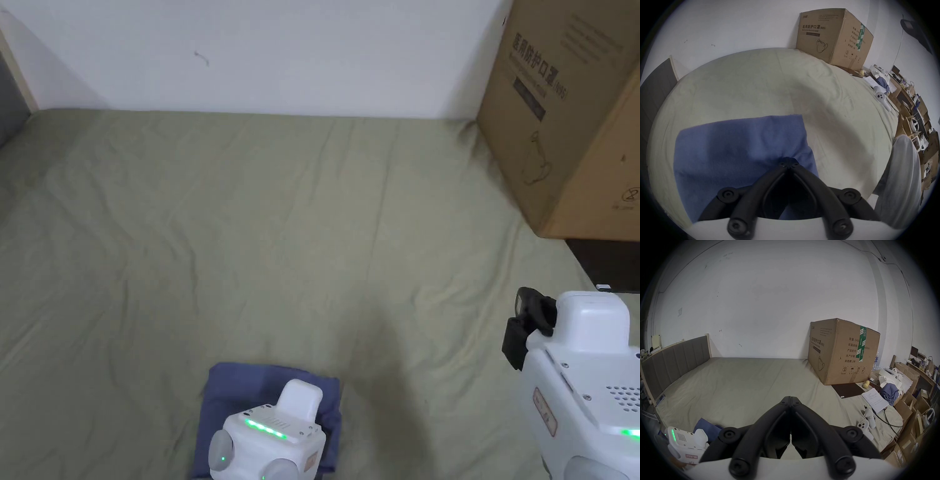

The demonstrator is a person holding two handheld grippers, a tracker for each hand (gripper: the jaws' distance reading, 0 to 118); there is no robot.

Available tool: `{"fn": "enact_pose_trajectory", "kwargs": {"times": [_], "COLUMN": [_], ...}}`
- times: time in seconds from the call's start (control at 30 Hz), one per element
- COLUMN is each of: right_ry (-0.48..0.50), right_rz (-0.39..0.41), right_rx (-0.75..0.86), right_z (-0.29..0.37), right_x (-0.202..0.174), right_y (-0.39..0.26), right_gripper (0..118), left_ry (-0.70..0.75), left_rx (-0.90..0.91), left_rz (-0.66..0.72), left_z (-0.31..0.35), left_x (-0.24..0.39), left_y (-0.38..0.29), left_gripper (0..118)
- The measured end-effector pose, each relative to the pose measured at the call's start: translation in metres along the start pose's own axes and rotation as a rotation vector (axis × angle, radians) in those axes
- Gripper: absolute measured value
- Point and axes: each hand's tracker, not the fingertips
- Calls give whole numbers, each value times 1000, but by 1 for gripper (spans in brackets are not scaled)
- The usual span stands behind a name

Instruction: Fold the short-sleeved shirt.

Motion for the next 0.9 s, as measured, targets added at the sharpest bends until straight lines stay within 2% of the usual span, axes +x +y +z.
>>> {"fn": "enact_pose_trajectory", "kwargs": {"times": [0.1,0.23,0.43,0.7,0.9], "right_ry": [-1,7,40,91,119], "right_rz": [0,-3,-3,-9,-11], "right_rx": [-1,-2,35,109,157], "right_z": [0,1,8,19,26], "right_x": [0,-3,-14,-41,-60], "right_y": [-1,-1,11,33,48], "right_gripper": [0,0,0,0,0], "left_ry": [6,14,7,164,273], "left_rx": [9,16,240,526,648], "left_rz": [49,15,44,-46,-26], "left_z": [-3,4,70,167,218], "left_x": [-4,-2,-16,-51,-80], "left_y": [-2,0,32,82,95], "left_gripper": [0,0,0,0,0]}}
